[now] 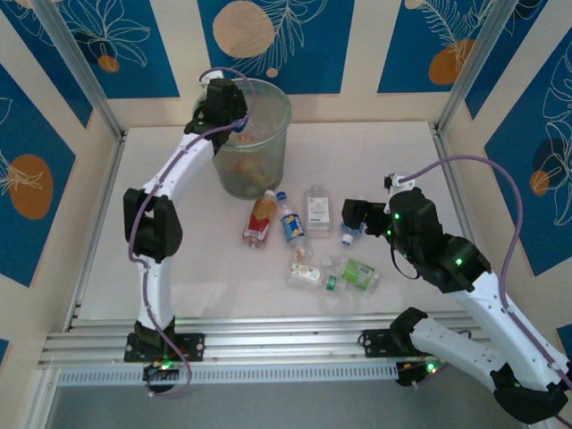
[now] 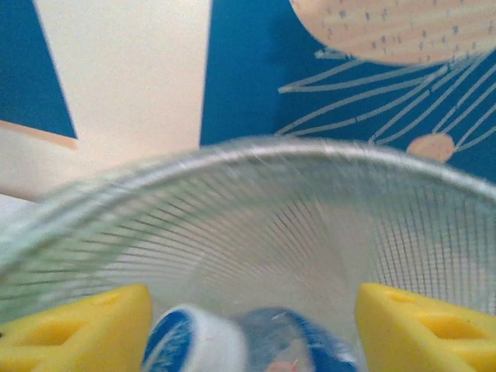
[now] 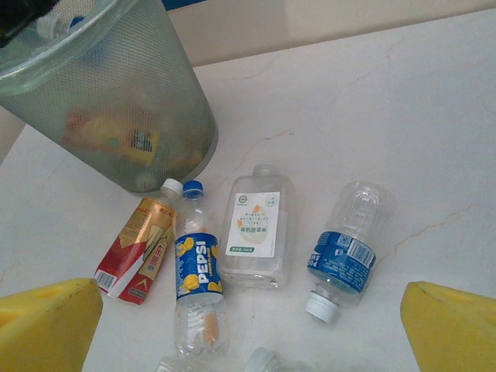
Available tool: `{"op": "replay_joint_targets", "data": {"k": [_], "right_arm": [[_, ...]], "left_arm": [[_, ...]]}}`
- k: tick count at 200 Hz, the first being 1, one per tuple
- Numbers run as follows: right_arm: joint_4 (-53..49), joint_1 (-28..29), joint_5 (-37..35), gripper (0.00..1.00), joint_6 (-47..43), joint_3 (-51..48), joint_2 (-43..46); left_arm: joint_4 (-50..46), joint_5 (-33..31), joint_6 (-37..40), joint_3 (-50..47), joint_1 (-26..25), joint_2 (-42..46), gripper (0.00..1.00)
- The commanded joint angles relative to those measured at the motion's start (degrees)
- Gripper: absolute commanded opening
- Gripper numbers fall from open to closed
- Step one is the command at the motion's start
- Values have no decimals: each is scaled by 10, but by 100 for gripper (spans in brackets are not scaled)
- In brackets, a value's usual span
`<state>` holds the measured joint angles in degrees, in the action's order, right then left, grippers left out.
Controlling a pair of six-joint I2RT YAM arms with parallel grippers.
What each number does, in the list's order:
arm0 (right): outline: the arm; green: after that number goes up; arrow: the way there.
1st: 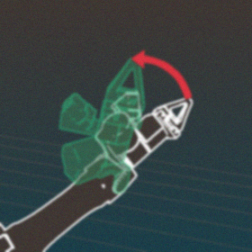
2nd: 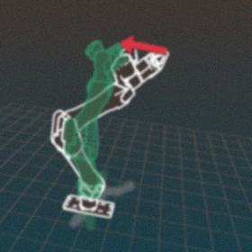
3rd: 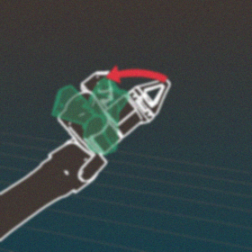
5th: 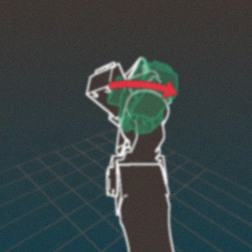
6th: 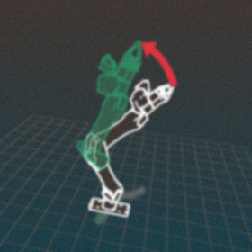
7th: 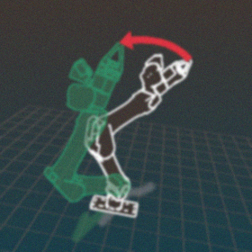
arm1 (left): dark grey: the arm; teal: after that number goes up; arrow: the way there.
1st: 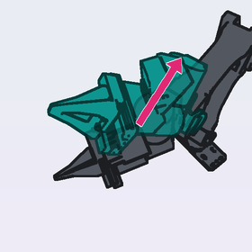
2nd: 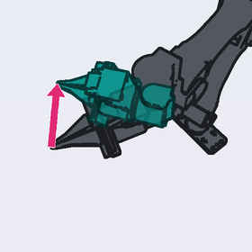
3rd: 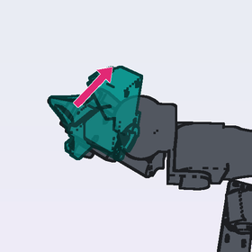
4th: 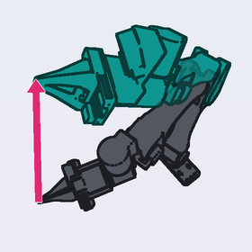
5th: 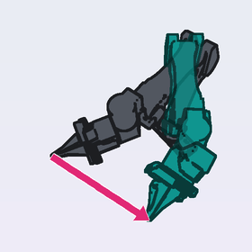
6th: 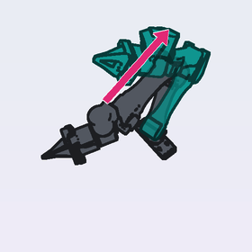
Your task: Put the plastic bottles in the bin
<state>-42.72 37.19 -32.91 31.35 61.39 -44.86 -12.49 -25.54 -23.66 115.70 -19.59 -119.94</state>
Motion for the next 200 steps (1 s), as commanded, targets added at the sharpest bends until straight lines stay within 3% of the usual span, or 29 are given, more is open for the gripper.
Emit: {"op": "replay_joint_targets", "data": {"k": [1, 37, 78, 98, 153, 200], "right_arm": [[-3, 3, -20, 99, 22, 8, -3], [-48, -3, -42, 99, 61, 31, -29], [-121, -29, -36, 99, 122, 57, -78], [-132, -58, -3, 98, 138, 50, -94], [-88, -176, 166, 96, 147, -12, -132], [-69, -208, 204, 96, 135, -34, -204]], "left_arm": [[2, -50, 0, -9, 7, 58, 74], [-8, -54, -7, -19, 9, 93, 75], [-21, 4, -33, -49, 9, 149, 90], [-33, 40, -40, -68, 8, 186, 99], [-62, 114, -47, -162, 8, 307, 99], [-40, 224, -77, -316, 7, 414, 100]]}}
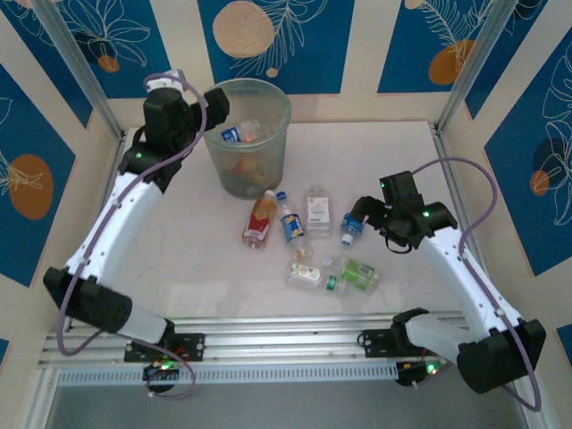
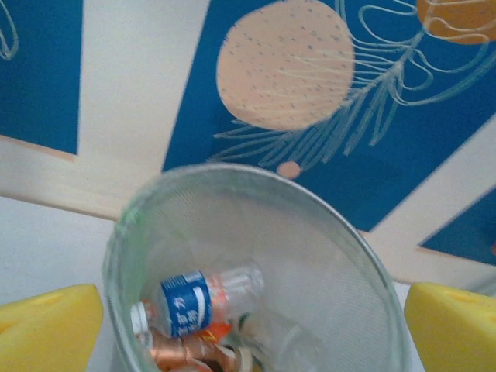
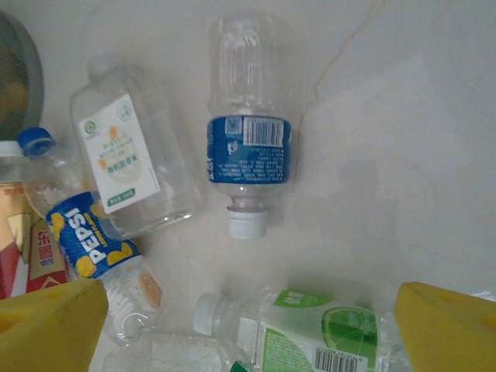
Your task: Put the plastic bottles in the bin
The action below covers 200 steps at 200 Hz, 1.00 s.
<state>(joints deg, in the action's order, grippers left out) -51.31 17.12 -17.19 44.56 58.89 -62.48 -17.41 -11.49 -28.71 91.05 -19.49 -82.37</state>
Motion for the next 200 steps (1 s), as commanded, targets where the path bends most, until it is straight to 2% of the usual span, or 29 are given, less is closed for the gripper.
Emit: {"op": "replay_joint_targets", "data": {"k": [1, 28, 77, 110, 200], "right_arm": [[17, -7, 48, 97, 2, -9, -30], [38, -10, 52, 99, -3, -13, -84], [66, -18, 40, 99, -14, 10, -201], [101, -27, 42, 100, -18, 8, -249], [146, -36, 51, 92, -45, 46, -348]], "left_arm": [[11, 86, -28, -73, 7, 40, 99], [25, 129, -55, -145, 7, 76, 99], [9, 131, -64, -192, 7, 111, 99], [6, 132, -62, -198, 6, 114, 99], [9, 137, -66, -202, 7, 108, 99]]}}
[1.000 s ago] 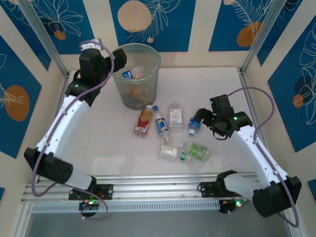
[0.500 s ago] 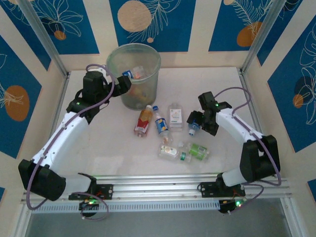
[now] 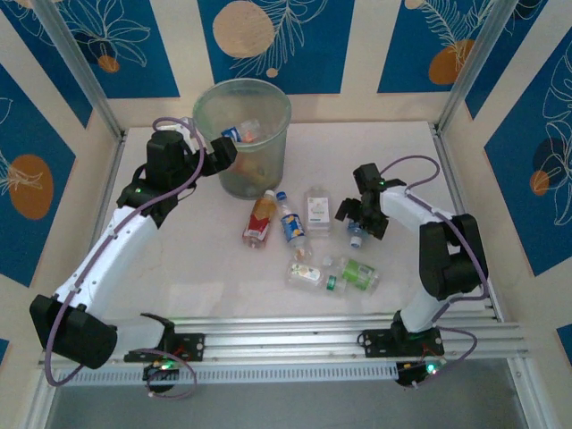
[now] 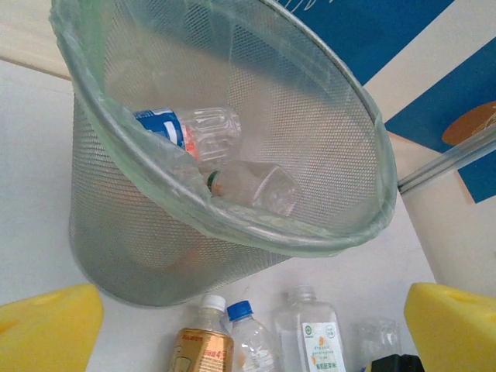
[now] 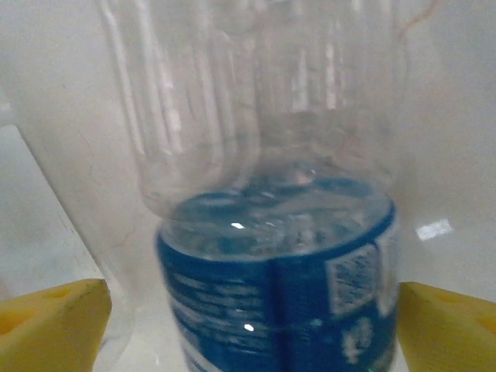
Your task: Put the plastic bottles in the bin
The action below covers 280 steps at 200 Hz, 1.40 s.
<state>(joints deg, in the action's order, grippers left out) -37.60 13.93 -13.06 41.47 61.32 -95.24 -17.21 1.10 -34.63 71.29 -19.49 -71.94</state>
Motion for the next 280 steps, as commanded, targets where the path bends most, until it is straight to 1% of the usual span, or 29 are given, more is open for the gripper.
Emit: {"op": "replay_joint_targets", "data": {"k": [1, 74, 96, 115, 134, 171, 213, 239, 266, 280], "right_arm": [[9, -4, 9, 92, -14, 22, -21], [34, -11, 17, 83, -30, 20, -62], [44, -11, 14, 71, -35, 15, -63], [46, -11, 5, 68, -41, 15, -58], [46, -11, -3, 62, -51, 16, -43], [41, -7, -40, 55, -81, 16, 36], [40, 21, -67, 54, -135, 20, 162], [63, 57, -52, 54, -168, 20, 235], [109, 97, -17, 53, -201, 10, 298], [135, 118, -3, 53, -215, 5, 323]], "left_arm": [[7, 11, -7, -5, 7, 3, 99], [8, 14, -4, -1, 6, 1, 99], [8, 15, -4, 0, 6, -1, 99], [6, 18, -3, 3, 7, -5, 100], [5, 24, -1, 8, 7, -10, 100], [2, 35, 4, 20, 6, -14, 100], [-1, 68, 23, 58, -6, -34, 99], [12, 99, 27, 86, -26, -53, 100], [36, 159, 36, 123, -57, -82, 99], [29, 177, 47, 153, -77, -100, 99]]}}
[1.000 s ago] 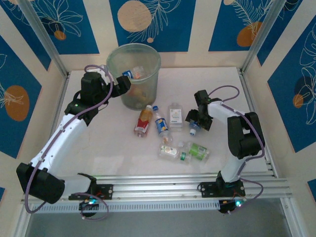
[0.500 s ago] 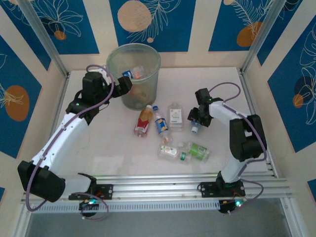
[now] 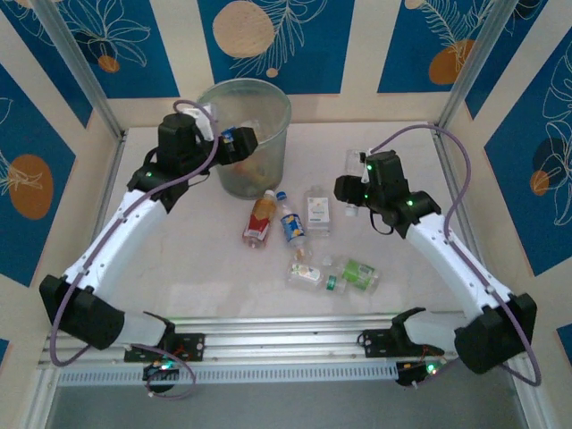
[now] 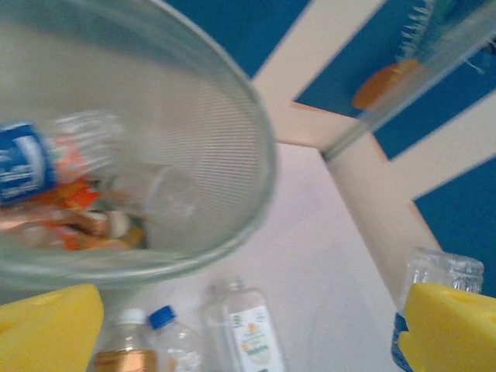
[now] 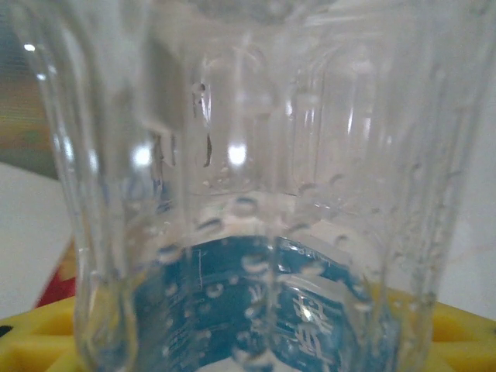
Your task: Put the plastic bottles in the bin
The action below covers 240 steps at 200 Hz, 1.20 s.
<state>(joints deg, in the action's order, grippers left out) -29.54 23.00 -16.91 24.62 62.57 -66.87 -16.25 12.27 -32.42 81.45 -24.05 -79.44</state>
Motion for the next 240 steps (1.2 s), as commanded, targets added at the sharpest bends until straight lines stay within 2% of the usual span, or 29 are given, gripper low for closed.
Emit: {"op": "replay_joint_targets", "data": {"k": [1, 31, 69, 90, 166, 240], "right_arm": [[54, 28, 35, 53, -46, -7, 39], [95, 66, 50, 54, -72, -11, 63], [128, 97, 50, 55, -95, -11, 68], [139, 107, 51, 55, -101, -10, 68], [149, 130, 51, 56, -108, 1, 67], [162, 140, 67, 56, -104, 8, 67]], "left_arm": [[19, 65, 25, 53, -33, -26, 99], [-6, 93, 57, 113, -78, -66, 100], [-29, 192, 82, 174, -108, -110, 100], [-33, 218, 97, 187, -121, -119, 99], [-45, 242, 126, 199, -146, -135, 100], [-29, 269, 108, 208, -151, -159, 100]]}}
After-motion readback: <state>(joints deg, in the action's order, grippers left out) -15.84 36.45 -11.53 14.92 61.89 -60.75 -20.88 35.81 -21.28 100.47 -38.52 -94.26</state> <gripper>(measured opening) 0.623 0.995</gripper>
